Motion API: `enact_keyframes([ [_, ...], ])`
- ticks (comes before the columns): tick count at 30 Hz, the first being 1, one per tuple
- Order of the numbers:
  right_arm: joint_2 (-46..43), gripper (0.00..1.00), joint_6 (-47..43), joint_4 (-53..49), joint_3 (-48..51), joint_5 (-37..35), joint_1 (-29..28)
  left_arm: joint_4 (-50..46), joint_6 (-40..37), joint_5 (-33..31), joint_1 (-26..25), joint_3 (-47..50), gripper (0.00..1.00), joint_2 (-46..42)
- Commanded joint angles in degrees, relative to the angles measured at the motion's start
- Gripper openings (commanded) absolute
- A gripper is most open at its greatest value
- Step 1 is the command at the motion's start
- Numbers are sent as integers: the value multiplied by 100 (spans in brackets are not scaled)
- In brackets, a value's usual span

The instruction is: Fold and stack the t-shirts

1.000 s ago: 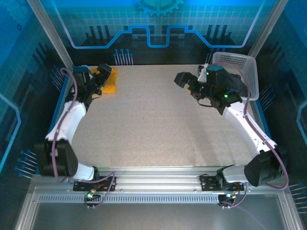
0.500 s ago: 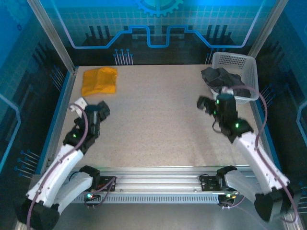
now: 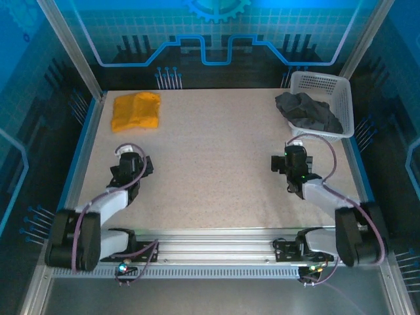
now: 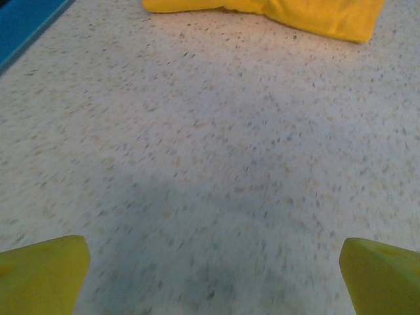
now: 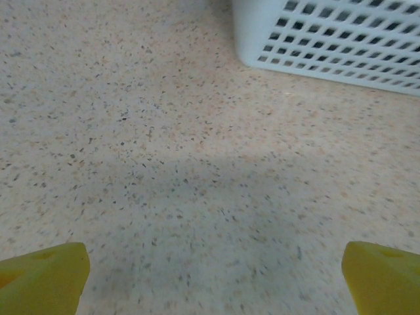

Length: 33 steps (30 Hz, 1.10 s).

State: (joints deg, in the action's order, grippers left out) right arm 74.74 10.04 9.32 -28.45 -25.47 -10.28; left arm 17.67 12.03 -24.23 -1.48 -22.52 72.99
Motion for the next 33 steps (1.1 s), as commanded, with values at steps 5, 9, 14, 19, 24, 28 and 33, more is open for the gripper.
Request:
enact_keyframes([
  [5, 779, 100, -667, 1379, -480, 853, 317, 980, -208, 1057, 314, -775, 99, 907],
  [9, 582, 100, -718, 2305, 52, 1394, 614, 2967, -477, 979, 341, 334, 99, 595],
  [14, 595, 100, -416, 2848, 337, 1820, 1031, 5981, -674, 1324, 342, 1417, 99, 1497],
  [19, 974, 100, -785, 3268, 407, 2266, 899, 5364, -631, 1237, 334, 1088, 99, 1636],
  [24, 1107, 100, -826, 3507, 467, 1972, 767, 4106, -890, 1299, 179, 361, 99, 1600],
  [28, 1129, 100, -869, 3483, 423, 1925, 734, 3799, -902, 1315, 156, 218, 99, 1582],
  [33, 1139, 100, -925, 3476, 423, 1822, 659, 3799, -947, 1255, 130, 212, 99, 1589],
])
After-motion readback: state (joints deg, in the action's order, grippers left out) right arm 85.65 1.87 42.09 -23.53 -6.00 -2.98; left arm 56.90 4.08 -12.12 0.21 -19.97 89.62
